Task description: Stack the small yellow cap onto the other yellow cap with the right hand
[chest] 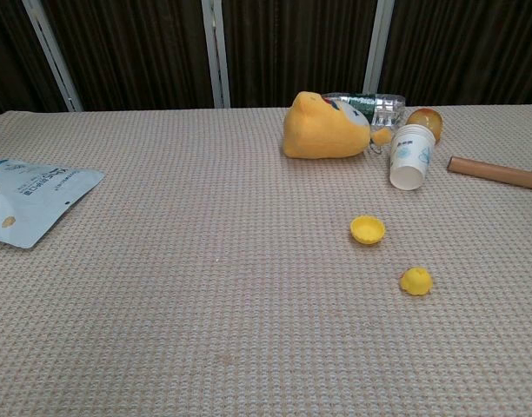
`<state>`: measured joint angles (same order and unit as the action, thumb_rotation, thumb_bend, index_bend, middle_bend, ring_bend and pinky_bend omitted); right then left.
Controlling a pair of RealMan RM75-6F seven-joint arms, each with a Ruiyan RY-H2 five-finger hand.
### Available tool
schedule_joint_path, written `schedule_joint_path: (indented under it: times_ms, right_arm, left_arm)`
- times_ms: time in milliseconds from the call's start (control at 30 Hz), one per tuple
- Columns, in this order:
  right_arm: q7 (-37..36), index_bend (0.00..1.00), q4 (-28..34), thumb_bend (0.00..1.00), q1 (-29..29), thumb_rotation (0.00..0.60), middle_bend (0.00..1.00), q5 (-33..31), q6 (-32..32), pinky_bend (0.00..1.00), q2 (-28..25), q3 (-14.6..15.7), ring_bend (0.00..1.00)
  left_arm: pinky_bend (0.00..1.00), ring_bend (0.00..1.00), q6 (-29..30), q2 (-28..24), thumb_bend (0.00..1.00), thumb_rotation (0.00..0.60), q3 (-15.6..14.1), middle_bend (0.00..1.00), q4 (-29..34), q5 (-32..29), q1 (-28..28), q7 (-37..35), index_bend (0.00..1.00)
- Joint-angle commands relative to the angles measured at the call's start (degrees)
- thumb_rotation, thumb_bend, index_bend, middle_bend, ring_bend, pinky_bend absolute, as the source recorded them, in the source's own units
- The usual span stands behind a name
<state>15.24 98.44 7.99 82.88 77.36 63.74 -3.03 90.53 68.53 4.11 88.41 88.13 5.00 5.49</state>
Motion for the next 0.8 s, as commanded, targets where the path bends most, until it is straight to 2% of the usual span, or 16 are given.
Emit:
schedule_joint_path:
  times_ms: [33, 267, 500, 800]
  right_arm:
    - [6.07, 0.26, 0.68, 0.08, 3.07, 0.600, 0.00, -0.07, -2.64, 0.00, 2.86, -1.12, 0.00]
    - [11.63, 0.31, -1.84, 0.12, 7.11, 0.600, 0.00, -7.21, -7.63, 0.00, 13.22, -3.19, 0.00]
    - [10.20, 0.32, -9.58, 0.15, 9.26, 0.600, 0.00, -13.31, -9.10, 0.00, 24.16, -5.57, 0.00]
    - [11.65, 0.34, -13.89, 0.19, 11.02, 0.600, 0.00, -16.06, -11.10, 0.00, 27.90, -5.01, 0.00]
  left_arm:
    - [0.16, 0.00, 0.02, -0.02, 0.00, 0.600, 0.03, 0.00, 0.09, -0.03, -0.01, -0.12, 0.00]
    - [0.16, 0.00, 1.05, 0.28, 0.00, 0.600, 0.17, 0.00, -0.28, 0.72, -0.11, -0.36, 0.00]
    - [0.16, 0.00, 1.31, 0.46, 0.00, 0.600, 0.12, 0.00, -0.74, 1.43, 0.06, -0.95, 0.00]
    - [0.16, 0.00, 1.40, 0.58, 0.00, 0.600, 0.22, 0.00, -0.86, 1.67, 0.25, -0.49, 0.00]
